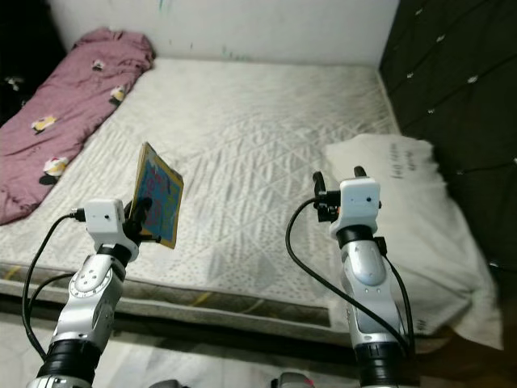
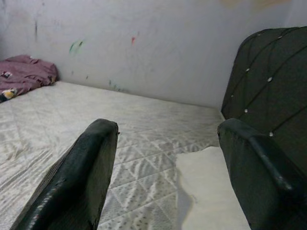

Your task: Clean up the room

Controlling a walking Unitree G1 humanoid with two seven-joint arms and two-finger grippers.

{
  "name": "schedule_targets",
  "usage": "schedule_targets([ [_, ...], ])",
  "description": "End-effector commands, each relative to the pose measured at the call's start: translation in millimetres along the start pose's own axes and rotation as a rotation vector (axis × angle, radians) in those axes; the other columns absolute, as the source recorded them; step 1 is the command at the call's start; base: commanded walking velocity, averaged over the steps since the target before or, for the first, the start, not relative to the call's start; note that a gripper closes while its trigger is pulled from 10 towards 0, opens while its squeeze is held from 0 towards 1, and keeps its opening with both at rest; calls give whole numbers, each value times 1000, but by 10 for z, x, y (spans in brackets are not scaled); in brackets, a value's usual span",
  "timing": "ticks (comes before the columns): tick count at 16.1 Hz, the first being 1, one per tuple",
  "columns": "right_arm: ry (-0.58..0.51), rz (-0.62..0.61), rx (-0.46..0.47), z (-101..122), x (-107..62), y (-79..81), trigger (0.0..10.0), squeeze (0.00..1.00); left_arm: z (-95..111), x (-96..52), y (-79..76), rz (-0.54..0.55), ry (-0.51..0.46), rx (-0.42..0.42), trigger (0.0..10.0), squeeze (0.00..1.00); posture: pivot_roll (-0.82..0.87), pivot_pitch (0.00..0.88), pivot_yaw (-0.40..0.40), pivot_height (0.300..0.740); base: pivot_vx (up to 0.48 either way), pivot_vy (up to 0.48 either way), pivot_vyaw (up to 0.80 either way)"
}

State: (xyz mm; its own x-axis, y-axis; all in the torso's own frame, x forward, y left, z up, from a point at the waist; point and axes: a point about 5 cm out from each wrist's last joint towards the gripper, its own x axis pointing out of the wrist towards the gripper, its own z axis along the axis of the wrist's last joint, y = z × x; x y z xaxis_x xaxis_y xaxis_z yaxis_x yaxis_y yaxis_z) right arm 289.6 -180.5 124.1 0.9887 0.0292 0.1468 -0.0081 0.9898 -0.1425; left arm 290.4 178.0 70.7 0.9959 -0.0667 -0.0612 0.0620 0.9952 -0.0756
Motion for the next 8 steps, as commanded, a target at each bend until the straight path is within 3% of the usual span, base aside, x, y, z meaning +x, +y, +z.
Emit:
schedule_targets([
  [1, -14, 10, 15, 52, 29, 30, 10000, 0, 132, 15, 61, 8, -61, 14, 10000, 0, -110, 0, 33, 740, 277, 0, -800],
  [4, -16, 11, 16, 53, 29, 37, 10000, 0, 133, 14, 62, 6, -63, 14, 10000, 0, -107, 0, 34, 740, 300, 0, -688],
  [8, -17, 13, 12, 55, 33, 47, 10000, 0, 139, 13, 56, -5, -68, 12, 10000, 0, -106, 0, 33, 740, 363, 0, 0],
])
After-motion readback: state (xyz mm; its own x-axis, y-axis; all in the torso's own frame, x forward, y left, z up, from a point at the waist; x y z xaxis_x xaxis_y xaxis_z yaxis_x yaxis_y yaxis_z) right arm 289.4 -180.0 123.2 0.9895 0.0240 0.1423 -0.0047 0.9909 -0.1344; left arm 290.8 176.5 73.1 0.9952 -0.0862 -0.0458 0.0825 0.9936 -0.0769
